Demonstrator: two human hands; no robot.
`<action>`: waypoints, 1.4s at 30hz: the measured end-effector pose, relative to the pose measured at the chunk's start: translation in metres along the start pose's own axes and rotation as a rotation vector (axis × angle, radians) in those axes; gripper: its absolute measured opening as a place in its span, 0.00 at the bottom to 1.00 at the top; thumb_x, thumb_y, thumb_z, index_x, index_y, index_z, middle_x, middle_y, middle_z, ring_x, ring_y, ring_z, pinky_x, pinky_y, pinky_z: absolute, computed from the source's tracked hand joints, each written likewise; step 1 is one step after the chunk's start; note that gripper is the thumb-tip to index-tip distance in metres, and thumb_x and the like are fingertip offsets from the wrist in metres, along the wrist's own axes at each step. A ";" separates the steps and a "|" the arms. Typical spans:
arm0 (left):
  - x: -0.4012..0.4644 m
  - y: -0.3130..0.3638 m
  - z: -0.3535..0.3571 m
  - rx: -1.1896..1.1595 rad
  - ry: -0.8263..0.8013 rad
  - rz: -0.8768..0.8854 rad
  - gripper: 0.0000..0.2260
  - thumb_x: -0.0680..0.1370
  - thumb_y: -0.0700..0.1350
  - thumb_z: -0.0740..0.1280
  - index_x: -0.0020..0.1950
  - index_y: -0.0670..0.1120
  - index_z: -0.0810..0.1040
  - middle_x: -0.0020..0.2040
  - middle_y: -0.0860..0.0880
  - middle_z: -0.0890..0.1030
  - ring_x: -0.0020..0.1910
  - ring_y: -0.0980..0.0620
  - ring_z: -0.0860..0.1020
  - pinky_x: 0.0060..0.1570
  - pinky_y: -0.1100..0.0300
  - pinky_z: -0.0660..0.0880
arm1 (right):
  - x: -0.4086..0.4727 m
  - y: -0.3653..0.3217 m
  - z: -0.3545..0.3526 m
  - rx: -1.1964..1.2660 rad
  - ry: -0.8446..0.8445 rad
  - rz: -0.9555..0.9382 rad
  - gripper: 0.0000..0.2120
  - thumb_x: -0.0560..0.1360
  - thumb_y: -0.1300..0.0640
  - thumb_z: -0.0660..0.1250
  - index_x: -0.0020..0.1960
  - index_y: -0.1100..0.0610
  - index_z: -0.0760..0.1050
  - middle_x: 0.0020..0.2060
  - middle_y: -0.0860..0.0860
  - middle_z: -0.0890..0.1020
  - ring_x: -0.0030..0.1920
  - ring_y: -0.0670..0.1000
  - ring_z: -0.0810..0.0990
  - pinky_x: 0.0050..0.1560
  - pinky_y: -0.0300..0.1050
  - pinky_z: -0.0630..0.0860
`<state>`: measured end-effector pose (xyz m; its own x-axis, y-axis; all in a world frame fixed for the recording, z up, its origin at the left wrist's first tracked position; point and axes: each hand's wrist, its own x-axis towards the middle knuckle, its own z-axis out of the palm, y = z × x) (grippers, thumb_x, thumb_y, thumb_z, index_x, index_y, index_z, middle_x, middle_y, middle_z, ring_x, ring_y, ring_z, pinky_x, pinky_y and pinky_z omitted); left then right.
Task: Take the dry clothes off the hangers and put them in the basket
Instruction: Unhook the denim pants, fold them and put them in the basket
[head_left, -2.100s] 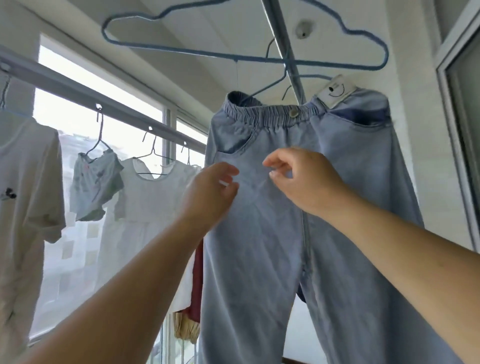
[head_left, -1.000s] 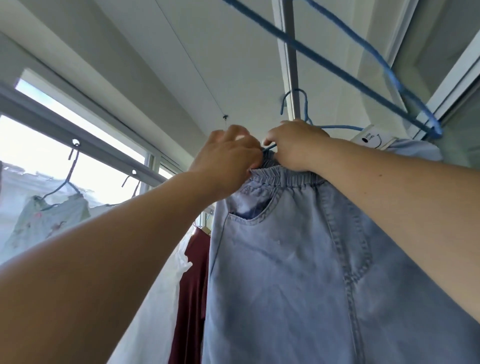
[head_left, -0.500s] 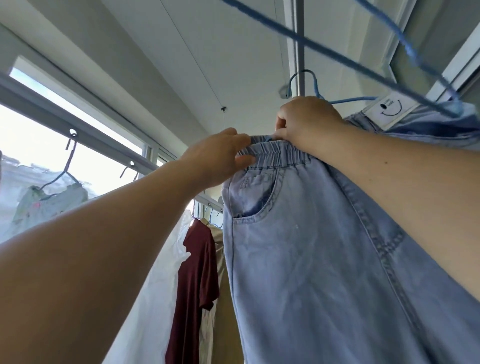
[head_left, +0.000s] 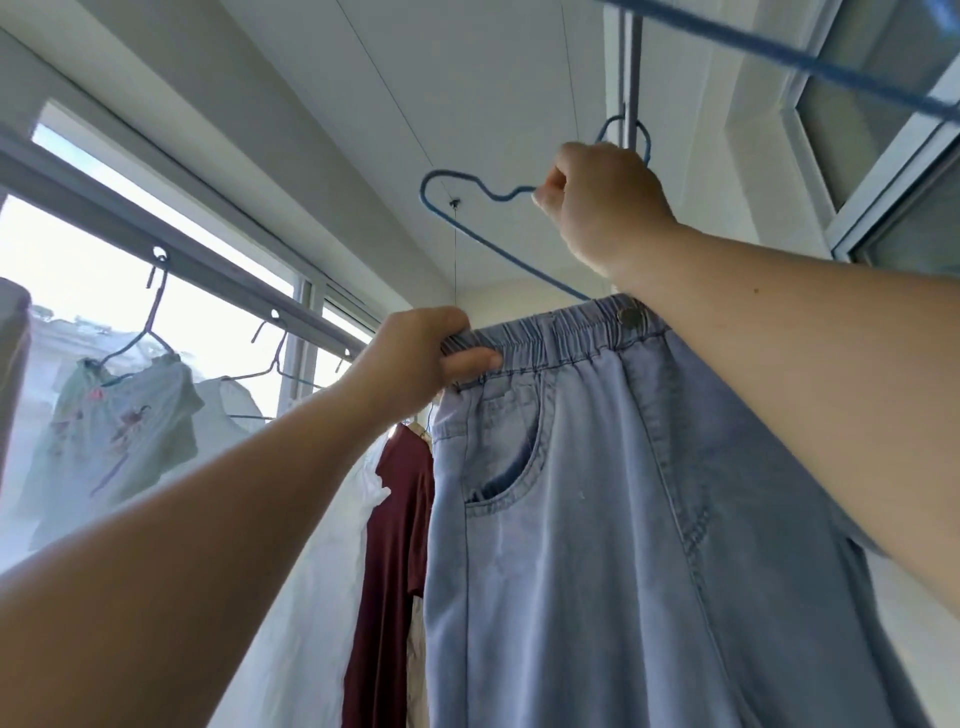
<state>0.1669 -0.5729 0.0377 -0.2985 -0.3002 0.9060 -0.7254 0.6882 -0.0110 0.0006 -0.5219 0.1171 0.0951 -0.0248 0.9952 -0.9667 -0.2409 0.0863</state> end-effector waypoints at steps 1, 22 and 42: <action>-0.001 0.002 0.001 -0.034 -0.010 -0.011 0.15 0.72 0.53 0.69 0.33 0.50 0.66 0.31 0.51 0.69 0.30 0.55 0.68 0.27 0.70 0.63 | -0.001 0.001 0.001 0.016 0.000 0.001 0.12 0.80 0.57 0.57 0.58 0.63 0.73 0.55 0.60 0.77 0.55 0.59 0.76 0.48 0.45 0.70; -0.105 0.068 0.051 0.138 -0.794 -0.167 0.13 0.75 0.52 0.66 0.49 0.41 0.75 0.43 0.46 0.77 0.41 0.46 0.79 0.46 0.51 0.77 | -0.267 0.018 0.004 0.631 -0.484 0.261 0.03 0.78 0.57 0.59 0.49 0.51 0.71 0.40 0.40 0.75 0.40 0.38 0.73 0.39 0.29 0.68; -0.260 0.110 0.001 0.327 -0.717 -0.629 0.10 0.75 0.48 0.66 0.43 0.41 0.75 0.36 0.48 0.73 0.36 0.50 0.71 0.32 0.62 0.65 | -0.451 0.024 -0.045 0.753 -1.570 0.021 0.06 0.73 0.48 0.68 0.43 0.50 0.79 0.51 0.48 0.80 0.54 0.51 0.77 0.56 0.46 0.72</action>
<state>0.1640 -0.4194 -0.1997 -0.0272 -0.9471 0.3196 -0.9819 0.0852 0.1689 -0.0759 -0.4725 -0.3276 0.6465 -0.7622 -0.0314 -0.7013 -0.5776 -0.4178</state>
